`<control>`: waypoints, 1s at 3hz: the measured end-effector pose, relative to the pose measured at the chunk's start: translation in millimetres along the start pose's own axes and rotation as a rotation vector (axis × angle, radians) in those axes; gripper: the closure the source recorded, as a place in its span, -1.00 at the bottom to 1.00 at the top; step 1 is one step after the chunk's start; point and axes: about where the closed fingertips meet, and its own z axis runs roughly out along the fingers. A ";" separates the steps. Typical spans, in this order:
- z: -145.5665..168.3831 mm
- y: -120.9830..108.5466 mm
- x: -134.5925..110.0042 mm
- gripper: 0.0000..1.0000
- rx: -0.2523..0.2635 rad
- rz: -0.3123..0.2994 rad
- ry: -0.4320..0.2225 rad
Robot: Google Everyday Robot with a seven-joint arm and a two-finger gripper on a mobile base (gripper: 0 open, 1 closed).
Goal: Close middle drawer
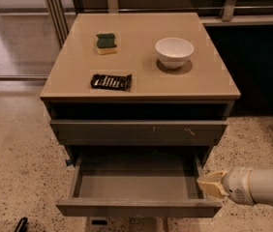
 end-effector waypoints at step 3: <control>19.3 -6.3 59.4 1.00 0.069 0.092 -0.023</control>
Offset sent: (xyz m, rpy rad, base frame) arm -0.0385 -0.0053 -0.0389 -0.0340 -0.0003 -0.0937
